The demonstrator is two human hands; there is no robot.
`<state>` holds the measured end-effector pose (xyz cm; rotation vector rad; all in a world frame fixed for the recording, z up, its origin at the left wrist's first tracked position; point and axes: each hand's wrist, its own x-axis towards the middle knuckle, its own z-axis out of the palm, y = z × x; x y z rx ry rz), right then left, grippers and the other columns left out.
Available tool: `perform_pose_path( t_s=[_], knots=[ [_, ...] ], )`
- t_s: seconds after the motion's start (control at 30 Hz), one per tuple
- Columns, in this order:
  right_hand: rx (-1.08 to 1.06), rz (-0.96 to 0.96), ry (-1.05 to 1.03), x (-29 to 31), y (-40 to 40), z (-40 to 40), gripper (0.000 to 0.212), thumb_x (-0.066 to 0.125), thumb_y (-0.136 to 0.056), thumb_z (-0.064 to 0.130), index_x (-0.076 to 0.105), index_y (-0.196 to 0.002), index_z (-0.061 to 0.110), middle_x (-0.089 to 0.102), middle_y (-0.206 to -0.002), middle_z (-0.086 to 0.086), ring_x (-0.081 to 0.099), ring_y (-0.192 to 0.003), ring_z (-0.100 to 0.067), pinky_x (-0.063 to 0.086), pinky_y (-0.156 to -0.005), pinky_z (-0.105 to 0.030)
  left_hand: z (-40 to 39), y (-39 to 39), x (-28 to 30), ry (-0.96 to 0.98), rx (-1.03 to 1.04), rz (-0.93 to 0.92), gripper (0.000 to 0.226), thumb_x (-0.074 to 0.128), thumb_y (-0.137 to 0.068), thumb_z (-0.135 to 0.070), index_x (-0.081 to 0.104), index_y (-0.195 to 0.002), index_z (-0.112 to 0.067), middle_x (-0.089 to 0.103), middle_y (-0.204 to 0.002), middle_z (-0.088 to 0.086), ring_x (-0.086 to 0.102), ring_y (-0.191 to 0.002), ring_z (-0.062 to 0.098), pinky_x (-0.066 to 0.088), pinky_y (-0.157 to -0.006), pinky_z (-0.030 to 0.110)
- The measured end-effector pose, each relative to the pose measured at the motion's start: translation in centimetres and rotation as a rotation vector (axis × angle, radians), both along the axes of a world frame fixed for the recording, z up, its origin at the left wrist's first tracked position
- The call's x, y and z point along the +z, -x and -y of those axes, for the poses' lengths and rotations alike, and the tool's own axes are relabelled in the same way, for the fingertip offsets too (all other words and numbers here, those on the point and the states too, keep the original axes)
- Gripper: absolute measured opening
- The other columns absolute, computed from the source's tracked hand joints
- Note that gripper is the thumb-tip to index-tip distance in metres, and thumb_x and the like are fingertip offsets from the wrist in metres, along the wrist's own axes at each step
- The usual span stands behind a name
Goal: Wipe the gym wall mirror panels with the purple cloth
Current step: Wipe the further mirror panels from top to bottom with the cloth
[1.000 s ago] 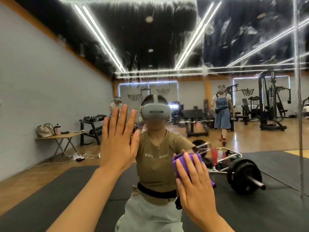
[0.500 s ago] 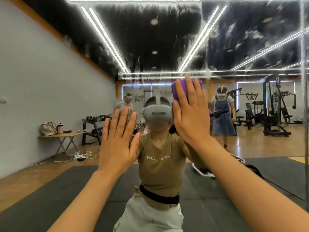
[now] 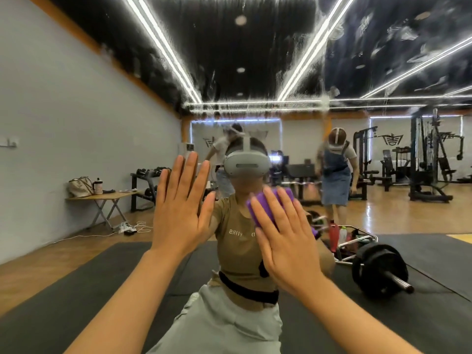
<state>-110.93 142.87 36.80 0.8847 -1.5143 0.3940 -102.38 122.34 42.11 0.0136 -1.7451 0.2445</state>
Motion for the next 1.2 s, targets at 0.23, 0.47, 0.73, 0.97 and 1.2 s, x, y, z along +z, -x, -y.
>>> perform_pose_path(
  t_s=[0.23,0.47,0.73,0.97,1.2],
  knots=[
    [0.030,-0.015,0.145,14.4,0.0,2.8,0.055,0.032,-0.107,0.032,0.027,-0.159,0.014,0.023,-0.166,-0.014,0.016,-0.154,-0.032,0.008,-0.126,-0.043,0.4,-0.3,0.1,0.024,0.002,0.002,0.062,0.033,-0.105,-0.038,0.022,-0.160,-0.010,0.015,-0.168,0.010,0.006,-0.156,0.024,-0.002,-0.127,0.040],
    [0.018,-0.013,0.214,14.9,-0.6,4.6,0.055,0.036,-0.107,0.028,0.025,-0.160,0.016,0.022,-0.166,-0.012,0.015,-0.155,-0.030,0.009,-0.127,-0.043,0.3,-0.5,-0.1,-0.009,-0.047,-0.001,0.064,0.033,-0.104,-0.037,0.020,-0.160,-0.008,0.014,-0.168,0.008,0.006,-0.156,0.021,0.001,-0.127,0.040],
    [-0.018,0.034,0.102,-3.0,-2.4,5.5,0.061,0.041,-0.103,0.026,0.023,-0.161,0.019,0.018,-0.168,-0.008,0.016,-0.155,-0.029,0.012,-0.127,-0.044,1.3,-1.1,-1.0,-0.016,-0.025,0.040,0.064,0.034,-0.104,-0.035,0.016,-0.161,-0.012,0.010,-0.169,0.006,0.005,-0.156,0.020,-0.002,-0.126,0.038],
    [-0.034,0.030,-0.008,-3.8,-2.4,4.8,0.060,0.041,-0.103,0.028,0.023,-0.160,0.021,0.022,-0.167,-0.007,0.015,-0.155,-0.029,0.015,-0.126,-0.047,3.2,-2.4,-1.3,0.043,-0.013,0.099,0.064,0.034,-0.103,-0.037,0.017,-0.161,-0.014,0.011,-0.169,0.005,0.005,-0.156,0.018,-0.002,-0.126,0.036],
    [-0.029,-0.042,0.129,11.9,-1.8,6.1,0.054,0.036,-0.107,0.030,0.027,-0.158,0.014,0.027,-0.164,-0.017,0.017,-0.153,-0.031,0.005,-0.126,-0.040,3.8,-3.2,-1.8,0.033,0.017,0.105,0.064,0.033,-0.104,-0.039,0.019,-0.161,-0.015,0.012,-0.169,0.004,0.007,-0.156,0.019,0.001,-0.127,0.041]
  ],
)
